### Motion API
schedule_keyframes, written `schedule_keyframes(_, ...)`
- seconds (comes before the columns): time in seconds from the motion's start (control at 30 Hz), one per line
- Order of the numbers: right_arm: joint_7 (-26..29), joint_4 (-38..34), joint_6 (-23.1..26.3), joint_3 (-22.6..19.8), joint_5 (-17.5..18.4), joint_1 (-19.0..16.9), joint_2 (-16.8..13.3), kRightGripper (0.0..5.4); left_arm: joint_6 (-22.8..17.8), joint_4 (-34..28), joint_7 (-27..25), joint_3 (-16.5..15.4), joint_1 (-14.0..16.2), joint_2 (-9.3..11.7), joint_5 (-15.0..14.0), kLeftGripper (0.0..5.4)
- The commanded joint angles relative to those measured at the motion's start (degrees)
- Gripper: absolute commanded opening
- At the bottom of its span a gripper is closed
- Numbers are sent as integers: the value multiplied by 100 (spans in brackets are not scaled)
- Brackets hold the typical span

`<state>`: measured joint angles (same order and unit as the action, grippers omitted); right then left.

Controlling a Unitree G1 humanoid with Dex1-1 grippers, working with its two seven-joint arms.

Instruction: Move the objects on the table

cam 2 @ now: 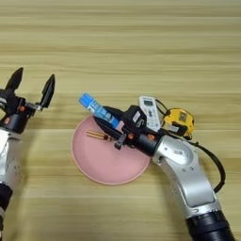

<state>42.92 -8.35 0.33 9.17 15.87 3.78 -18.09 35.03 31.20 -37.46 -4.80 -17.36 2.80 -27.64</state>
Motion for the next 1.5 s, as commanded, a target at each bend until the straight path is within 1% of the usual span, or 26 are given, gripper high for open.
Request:
schedule_keyframes(0.03, -11, 25, -116, -60, 41, 121, 53, 140, -963, -745, -622, -12, 276, -28, -761, 540)
schedule_keyframes(0.13, -27, 65, -154, -63, 20, 139, 77, 140, -1527, -1185, -890, -10, 433, -24, -1113, 540)
schedule_keyframes(0.27, -46, 101, -213, -72, 4, 151, 110, 140, -2164, -1605, -1151, -2, 603, -5, -1409, 540)
schedule_keyframes(0.33, -59, 113, -251, -79, -7, 155, 123, 140, -2360, -1758, -1230, 13, 675, -4, -1430, 540)
schedule_keyframes(0.53, -68, 67, -322, -61, 5, 155, 160, 140, -2764, -2087, -1558, 131, 889, -6, -1389, 540)
schedule_keyframes(0.67, -64, -8, -360, -15, -20, 151, 192, 140, -2894, -2207, -1658, 209, 972, -10, -1259, 540)
schedule_keyframes(0.83, -66, -147, -381, 61, -13, 118, 219, 140, -2907, -2208, -1754, 294, 1014, 0, -1122, 540)
schedule_keyframes(0.97, -31, -201, -396, 108, -16, 99, 207, 140, -2918, -2260, -1827, 400, 1056, 10, -1044, 540)
schedule_keyframes(1.07, 25, -329, -393, 165, 35, 41, 198, 140, -2932, -2278, -1864, 421, 1074, 5, -1014, 540)
schedule_keyframes(1.23, 38, -360, -418, 236, -7, 17, 198, 140, -3015, -2345, -1977, 491, 1119, 26, -1049, 540)
schedule_keyframes(1.37, 84, -370, -475, 339, -18, 6, 208, 140, -3281, -2495, -2097, 529, 1177, 37, -1213, 540)
schedule_keyframes(1.4, 101, -382, -491, 368, -16, 0, 207, 140, -3385, -2546, -2138, 535, 1197, 47, -1278, 522)
schedule_keyframes(1.5, 168, -418, -528, 432, 36, -28, 195, 140, -3564, -2667, -2235, 528, 1250, 54, -1375, 496)
